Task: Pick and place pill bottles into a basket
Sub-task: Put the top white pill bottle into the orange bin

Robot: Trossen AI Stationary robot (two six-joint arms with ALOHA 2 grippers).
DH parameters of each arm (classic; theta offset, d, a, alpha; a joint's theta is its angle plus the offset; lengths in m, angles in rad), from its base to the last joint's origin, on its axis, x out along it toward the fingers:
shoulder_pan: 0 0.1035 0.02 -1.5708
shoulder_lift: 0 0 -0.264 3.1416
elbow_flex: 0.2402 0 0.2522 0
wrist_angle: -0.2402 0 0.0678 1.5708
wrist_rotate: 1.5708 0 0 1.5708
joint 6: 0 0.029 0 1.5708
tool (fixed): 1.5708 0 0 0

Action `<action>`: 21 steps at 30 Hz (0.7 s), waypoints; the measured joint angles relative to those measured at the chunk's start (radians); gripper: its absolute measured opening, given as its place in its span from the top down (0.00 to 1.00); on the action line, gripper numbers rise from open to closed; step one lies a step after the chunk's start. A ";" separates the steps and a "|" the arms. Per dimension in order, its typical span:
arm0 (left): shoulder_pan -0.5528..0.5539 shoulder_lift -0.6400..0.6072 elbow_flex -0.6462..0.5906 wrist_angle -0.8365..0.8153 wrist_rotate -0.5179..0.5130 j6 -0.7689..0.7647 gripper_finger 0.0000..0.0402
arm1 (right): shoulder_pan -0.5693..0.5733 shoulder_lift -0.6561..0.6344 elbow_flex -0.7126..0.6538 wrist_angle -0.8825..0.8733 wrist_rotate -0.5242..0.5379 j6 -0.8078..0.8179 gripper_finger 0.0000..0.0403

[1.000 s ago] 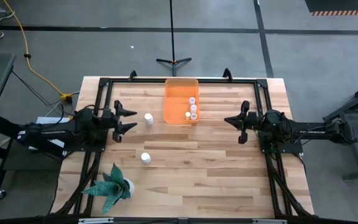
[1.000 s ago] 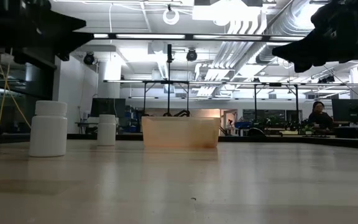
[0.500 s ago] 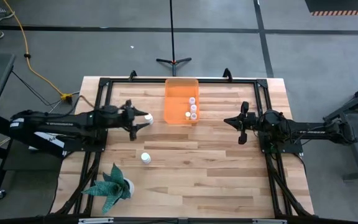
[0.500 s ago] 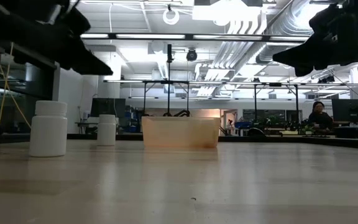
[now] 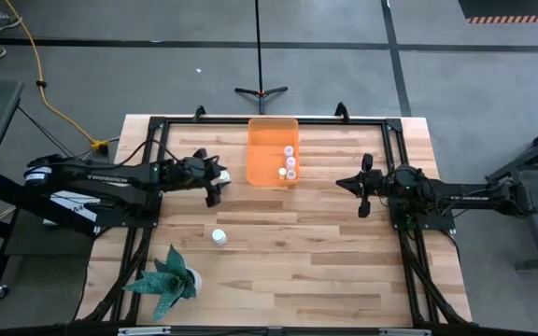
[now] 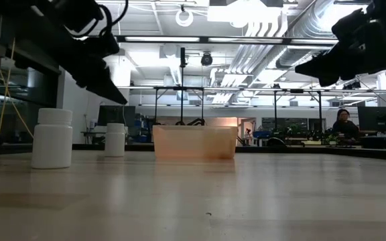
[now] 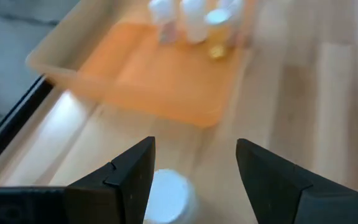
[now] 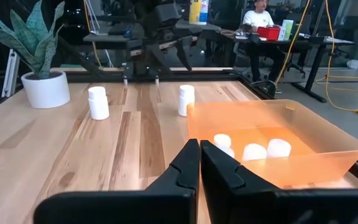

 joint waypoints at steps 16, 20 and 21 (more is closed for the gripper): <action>0.167 0.037 0.022 -0.093 0.162 0.029 0.09 | 0.000 0.000 0.000 -0.006 0.020 0.026 0.99; 0.166 0.067 0.022 -0.095 0.167 0.036 0.05 | 0.000 0.000 0.000 -0.006 0.021 0.026 0.98; 0.166 0.078 0.022 -0.094 0.167 0.036 0.05 | 0.000 0.000 0.000 -0.006 0.021 0.026 0.98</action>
